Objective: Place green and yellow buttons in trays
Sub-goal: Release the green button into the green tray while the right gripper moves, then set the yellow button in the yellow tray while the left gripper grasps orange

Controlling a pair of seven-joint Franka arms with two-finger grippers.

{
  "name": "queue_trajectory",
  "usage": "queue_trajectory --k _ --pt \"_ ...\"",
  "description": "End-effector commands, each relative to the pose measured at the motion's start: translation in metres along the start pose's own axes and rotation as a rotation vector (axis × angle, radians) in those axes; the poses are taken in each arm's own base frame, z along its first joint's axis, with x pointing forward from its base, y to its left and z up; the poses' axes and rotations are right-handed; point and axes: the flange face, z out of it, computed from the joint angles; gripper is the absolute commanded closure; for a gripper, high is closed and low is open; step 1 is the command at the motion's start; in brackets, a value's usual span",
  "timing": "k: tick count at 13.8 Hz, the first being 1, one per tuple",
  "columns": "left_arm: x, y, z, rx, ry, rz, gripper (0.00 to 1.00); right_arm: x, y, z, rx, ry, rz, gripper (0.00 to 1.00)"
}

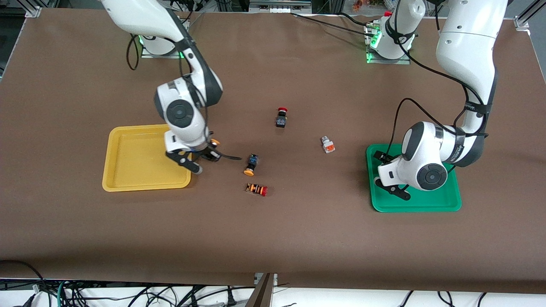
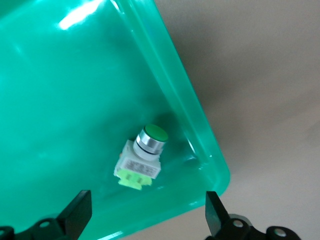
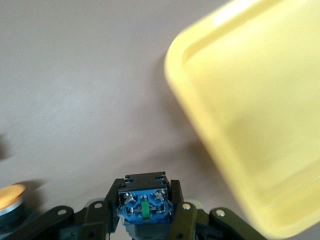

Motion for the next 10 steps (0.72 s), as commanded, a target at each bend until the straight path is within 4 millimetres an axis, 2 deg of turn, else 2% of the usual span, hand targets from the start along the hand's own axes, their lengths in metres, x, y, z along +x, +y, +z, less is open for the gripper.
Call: queue_trajectory --k 1,4,6,7,10 --pt "-0.008 0.034 -0.025 -0.052 0.002 -0.182 0.0 0.023 0.033 -0.019 -0.013 -0.003 -0.101 1.0" --pt "-0.004 0.061 -0.026 -0.135 0.004 -0.32 0.0 0.047 0.07 -0.02 -0.029 0.005 -0.2 1.0" --pt "0.003 0.078 -0.018 -0.159 0.016 -0.364 0.0 0.061 0.098 -0.017 -0.033 0.016 -0.258 1.0" --pt "0.004 0.084 -0.015 -0.163 0.02 -0.393 0.0 0.066 0.113 -0.013 -0.024 0.033 -0.281 1.0" --pt "0.012 0.133 0.001 -0.143 0.028 -0.49 0.0 0.065 0.154 0.016 -0.001 0.082 -0.328 1.0"
